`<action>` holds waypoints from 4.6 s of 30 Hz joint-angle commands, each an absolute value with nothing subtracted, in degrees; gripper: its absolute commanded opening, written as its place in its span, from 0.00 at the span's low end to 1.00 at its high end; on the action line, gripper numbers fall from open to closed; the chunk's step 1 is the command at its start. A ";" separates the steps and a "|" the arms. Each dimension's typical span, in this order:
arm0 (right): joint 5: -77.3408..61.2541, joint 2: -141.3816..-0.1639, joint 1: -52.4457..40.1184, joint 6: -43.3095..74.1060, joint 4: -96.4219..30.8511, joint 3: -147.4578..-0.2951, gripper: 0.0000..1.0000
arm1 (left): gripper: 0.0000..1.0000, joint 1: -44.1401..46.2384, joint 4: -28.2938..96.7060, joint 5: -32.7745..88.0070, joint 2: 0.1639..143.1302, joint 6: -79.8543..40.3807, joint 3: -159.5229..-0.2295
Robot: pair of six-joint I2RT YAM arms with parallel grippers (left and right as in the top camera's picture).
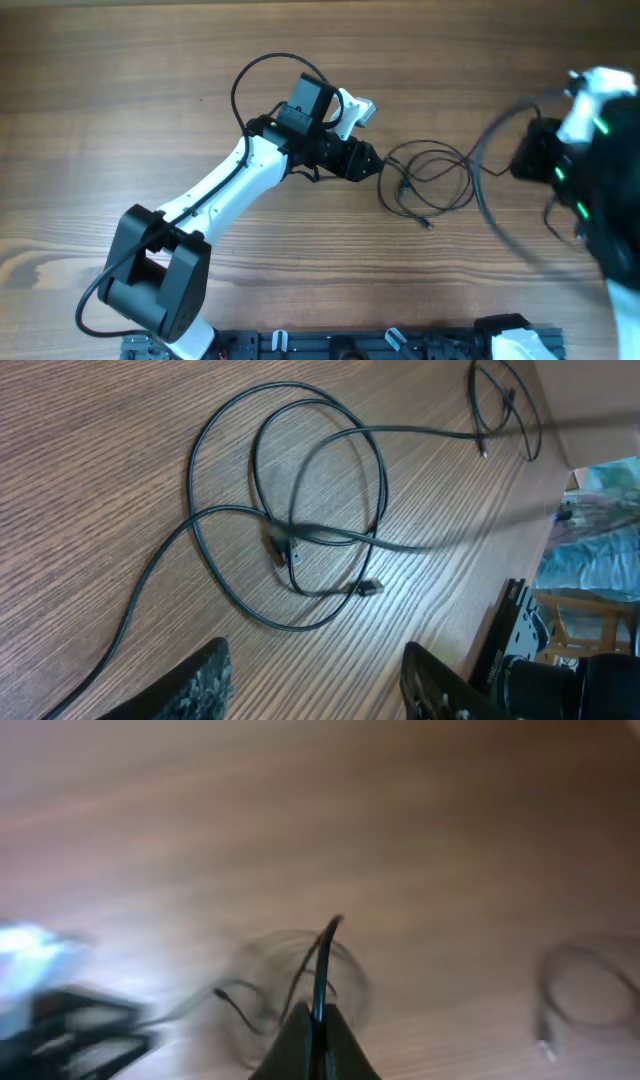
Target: Untangle cables
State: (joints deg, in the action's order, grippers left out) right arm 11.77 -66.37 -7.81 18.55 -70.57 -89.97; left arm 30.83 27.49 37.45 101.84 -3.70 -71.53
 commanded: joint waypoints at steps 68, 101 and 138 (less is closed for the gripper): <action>48.60 -63.07 -0.12 33.69 -79.64 -115.66 0.04 | 0.49 14.22 22.98 16.88 121.54 -3.38 -69.95; 17.98 -93.45 34.33 22.92 -46.57 -113.56 0.04 | 0.58 23.62 28.38 30.24 121.54 -3.46 -69.95; -8.93 -112.77 46.35 31.03 -54.06 -117.05 1.00 | 0.59 28.60 30.02 30.63 121.49 -4.93 -69.97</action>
